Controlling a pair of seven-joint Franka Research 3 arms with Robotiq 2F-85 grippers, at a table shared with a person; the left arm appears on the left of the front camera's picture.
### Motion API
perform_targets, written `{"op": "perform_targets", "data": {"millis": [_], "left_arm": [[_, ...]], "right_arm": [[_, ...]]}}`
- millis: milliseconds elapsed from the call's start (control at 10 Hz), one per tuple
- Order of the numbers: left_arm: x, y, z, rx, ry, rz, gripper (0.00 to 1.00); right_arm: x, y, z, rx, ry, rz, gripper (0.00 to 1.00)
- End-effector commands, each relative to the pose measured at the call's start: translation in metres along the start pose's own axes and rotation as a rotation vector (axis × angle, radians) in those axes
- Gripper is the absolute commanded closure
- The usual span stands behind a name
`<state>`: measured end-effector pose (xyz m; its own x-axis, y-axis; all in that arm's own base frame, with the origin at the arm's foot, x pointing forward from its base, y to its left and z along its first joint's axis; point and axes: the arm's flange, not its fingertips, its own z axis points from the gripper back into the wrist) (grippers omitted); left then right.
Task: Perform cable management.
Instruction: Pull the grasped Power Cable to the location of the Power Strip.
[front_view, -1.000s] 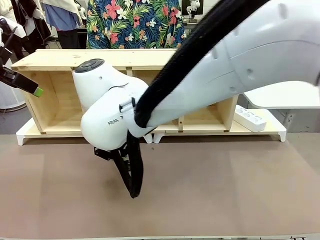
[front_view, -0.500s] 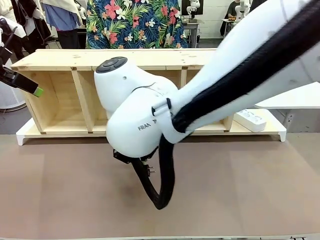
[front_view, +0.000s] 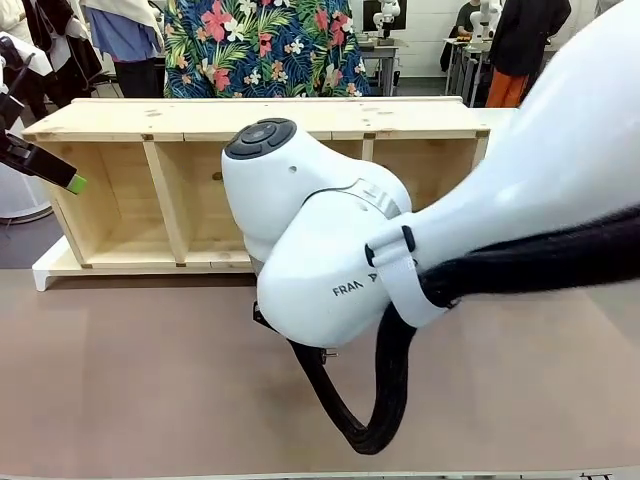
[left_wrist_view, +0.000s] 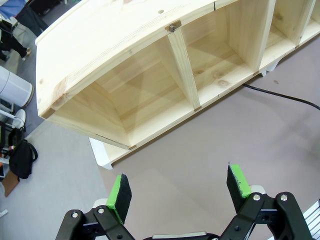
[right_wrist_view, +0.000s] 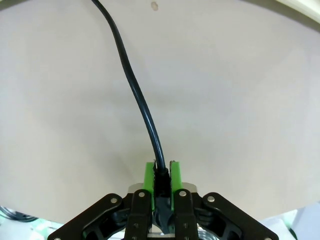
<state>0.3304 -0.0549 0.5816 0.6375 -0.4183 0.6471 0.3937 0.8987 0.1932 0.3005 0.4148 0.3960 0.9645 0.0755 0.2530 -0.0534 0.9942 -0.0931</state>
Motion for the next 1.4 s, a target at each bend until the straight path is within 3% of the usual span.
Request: {"op": "perform_targets", "data": {"millis": [0,1000,1300], "left_arm": [[0.0,0.0,0.001,0.002,-0.006,0.001,0.0],[0.0,0.0,0.001,0.002,-0.006,0.001,0.0],[0.0,0.0,0.001,0.002,-0.006,0.001,0.0]], "right_arm": [[0.003,0.005,-0.003,-0.013,0.019,0.014,0.85],[0.001,0.002,-0.003,-0.006,0.006,0.006,0.85],[-0.052,-0.024,0.006,-0.091,0.0,0.044,0.85]]}}
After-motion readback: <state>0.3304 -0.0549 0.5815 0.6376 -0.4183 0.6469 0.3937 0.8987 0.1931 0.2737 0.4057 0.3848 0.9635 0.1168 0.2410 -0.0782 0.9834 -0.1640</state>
